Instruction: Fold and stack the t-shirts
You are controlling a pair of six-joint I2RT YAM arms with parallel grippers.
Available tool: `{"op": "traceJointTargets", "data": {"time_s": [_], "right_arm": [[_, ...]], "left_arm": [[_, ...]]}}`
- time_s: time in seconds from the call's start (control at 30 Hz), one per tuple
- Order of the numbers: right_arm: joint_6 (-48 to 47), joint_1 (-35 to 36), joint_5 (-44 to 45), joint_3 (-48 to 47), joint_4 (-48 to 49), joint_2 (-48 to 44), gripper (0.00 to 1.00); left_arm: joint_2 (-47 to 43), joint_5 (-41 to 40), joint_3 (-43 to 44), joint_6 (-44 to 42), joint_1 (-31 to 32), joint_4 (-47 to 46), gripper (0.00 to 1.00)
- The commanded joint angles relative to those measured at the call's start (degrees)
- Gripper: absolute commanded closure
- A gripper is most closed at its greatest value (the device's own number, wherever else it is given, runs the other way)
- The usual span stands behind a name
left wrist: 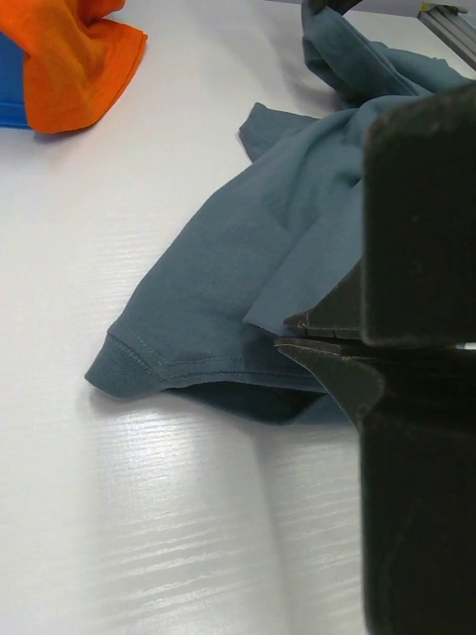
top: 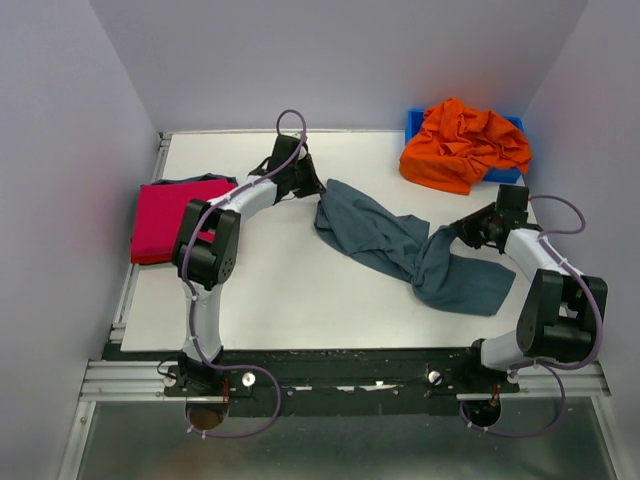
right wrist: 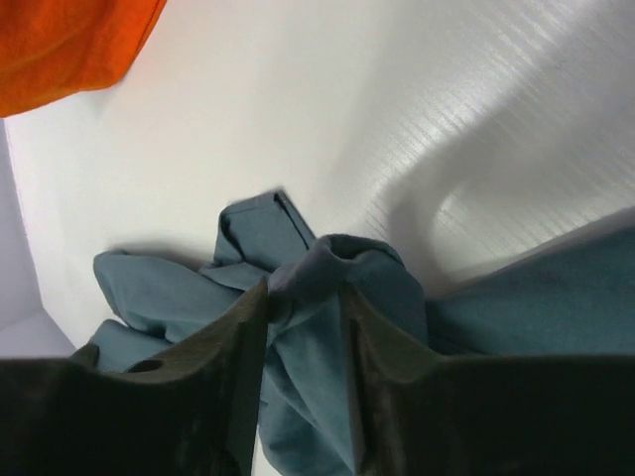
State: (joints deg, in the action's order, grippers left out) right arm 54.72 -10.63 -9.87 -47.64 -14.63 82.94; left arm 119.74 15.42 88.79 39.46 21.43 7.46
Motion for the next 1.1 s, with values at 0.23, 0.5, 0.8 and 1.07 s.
{"op": "traceJointTargets", "data": {"time_s": [0.23, 0.5, 0.8, 1.07], "right_arm": [[-0.66, -1.58, 7.49, -5.79, -6.45, 2.41, 0.99], [-4.35, -1.5, 8.64, -14.14, -9.71, -6.28, 0.99], [-7.78, -1.5, 5.66, -33.98, -12.52, -13.85, 0.99], [-11.74, -1.58, -0.51, -40.79, -13.58, -27.36, 0.99]], "left_arm": [[-11.36, -6.62, -0.55, -3.95, -0.6, 5.45, 1.0], [-19.81, -17.24, 10.93, -5.53, -3.58, 19.57, 1.0], [-22.36, -23.06, 42.57, -7.03, -9.29, 39.02, 1.0], [-42.18, -22.44, 34.81, -7.47, -11.24, 32.28, 1.0]]}}
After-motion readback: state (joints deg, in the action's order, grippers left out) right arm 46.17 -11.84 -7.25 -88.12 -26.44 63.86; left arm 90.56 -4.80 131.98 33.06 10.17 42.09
